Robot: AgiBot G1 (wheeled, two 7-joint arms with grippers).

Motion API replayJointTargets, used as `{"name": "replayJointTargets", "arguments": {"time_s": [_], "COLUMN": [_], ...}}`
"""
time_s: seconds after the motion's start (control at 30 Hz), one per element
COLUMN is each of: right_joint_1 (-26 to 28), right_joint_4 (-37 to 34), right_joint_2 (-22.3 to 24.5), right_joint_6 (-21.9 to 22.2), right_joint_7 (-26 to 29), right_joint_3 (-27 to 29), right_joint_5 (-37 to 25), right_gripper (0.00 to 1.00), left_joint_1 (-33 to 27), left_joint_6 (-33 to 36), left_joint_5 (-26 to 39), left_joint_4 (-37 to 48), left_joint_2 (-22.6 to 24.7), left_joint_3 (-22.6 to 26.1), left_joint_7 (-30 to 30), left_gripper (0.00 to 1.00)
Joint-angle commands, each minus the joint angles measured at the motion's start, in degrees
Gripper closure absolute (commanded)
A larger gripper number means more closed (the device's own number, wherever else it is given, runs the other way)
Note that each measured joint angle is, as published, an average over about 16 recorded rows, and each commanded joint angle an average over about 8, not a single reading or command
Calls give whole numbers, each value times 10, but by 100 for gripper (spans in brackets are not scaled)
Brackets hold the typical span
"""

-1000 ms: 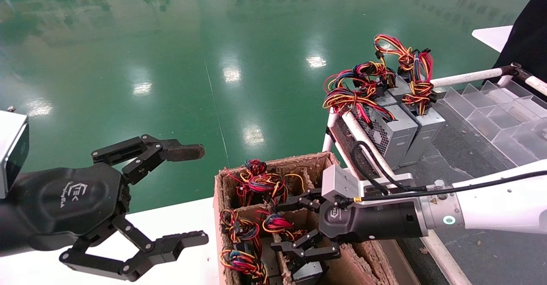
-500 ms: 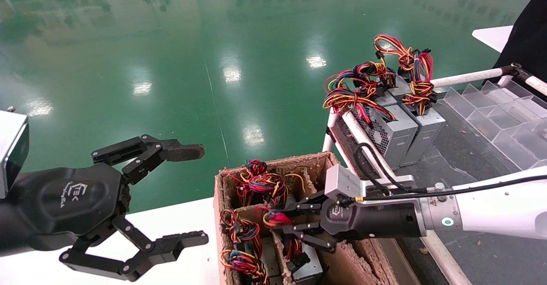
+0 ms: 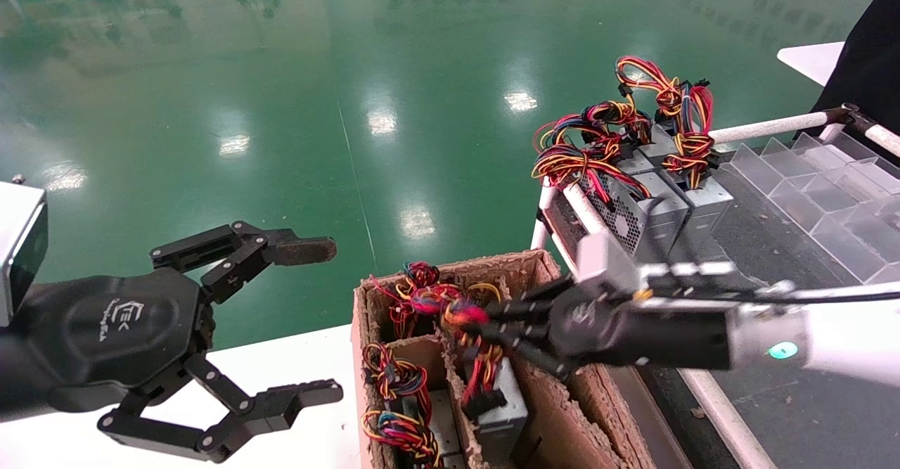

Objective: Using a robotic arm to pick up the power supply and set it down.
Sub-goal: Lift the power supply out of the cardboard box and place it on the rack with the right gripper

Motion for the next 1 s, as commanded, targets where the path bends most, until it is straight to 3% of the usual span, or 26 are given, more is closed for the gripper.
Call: {"name": "replayJointTargets", "arguments": {"time_s": [0.03, 0.5, 0.73, 1.0], "right_joint_1": [1, 5, 14, 28], "right_joint_4": [13, 133, 148, 102], "right_joint_2": [12, 135, 194, 235], "right_joint_6": [-7, 8, 34, 61], "right_joint_7": [3, 53, 35, -4], "right_joint_3": [9, 104, 130, 140], "right_joint_5": [14, 154, 152, 120], "right_gripper": [100, 100, 100, 100], "left_joint_1": [0, 0, 0, 0], "left_joint_6": [0, 0, 0, 0], "left_joint_5": [0, 0, 0, 0], "left_joint_4": [0, 0, 0, 0], "left_joint_2": [0, 0, 0, 0], "left_joint_3": [0, 0, 0, 0], "left_joint_7": [0, 0, 0, 0], "left_gripper": [0, 0, 0, 0]}}
